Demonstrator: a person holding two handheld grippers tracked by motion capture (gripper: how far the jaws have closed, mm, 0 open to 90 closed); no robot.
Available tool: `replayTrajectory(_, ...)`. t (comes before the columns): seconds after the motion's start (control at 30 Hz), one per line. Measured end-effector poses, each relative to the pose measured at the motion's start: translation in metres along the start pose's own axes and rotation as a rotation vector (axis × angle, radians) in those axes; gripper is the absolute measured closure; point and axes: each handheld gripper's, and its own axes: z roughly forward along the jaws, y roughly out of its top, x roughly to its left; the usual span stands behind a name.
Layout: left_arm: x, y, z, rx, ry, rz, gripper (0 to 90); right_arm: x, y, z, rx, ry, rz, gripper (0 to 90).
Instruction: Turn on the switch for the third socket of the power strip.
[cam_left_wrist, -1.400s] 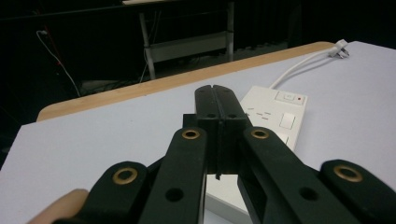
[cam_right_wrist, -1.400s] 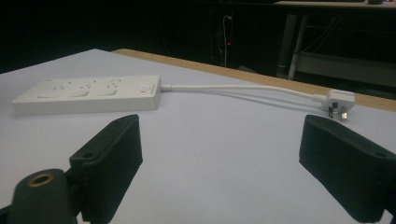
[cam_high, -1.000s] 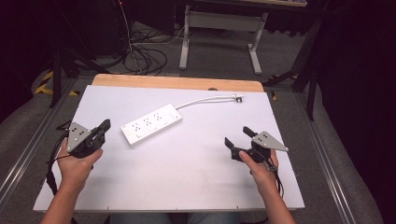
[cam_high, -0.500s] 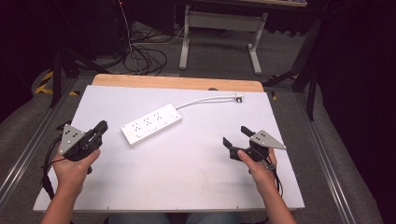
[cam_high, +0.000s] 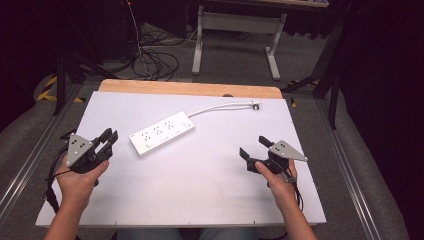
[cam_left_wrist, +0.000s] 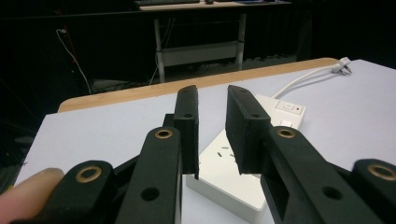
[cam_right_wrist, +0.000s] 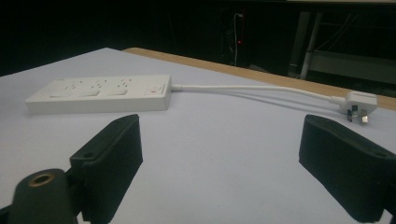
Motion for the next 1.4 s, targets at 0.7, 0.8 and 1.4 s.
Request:
replayTrajectory(0.7, 0.001, -0.005, -0.008, 0.010, 0.044, -0.032, 64.7, 0.000, 0.000, -0.001, -0.003, -0.002, 0.001, 13.7)
replayTrajectory(0.8, -0.002, -0.005, -0.008, 0.016, 0.039, -0.023, 62.8, 0.002, -0.001, 0.000, 0.003, -0.002, -0.003, 13.7)
replayTrajectory(1.4, -0.014, -0.002, -0.020, -0.009, 0.047, -0.003, 52.0, 0.002, -0.002, -0.002, 0.008, -0.004, 0.001, 13.7)
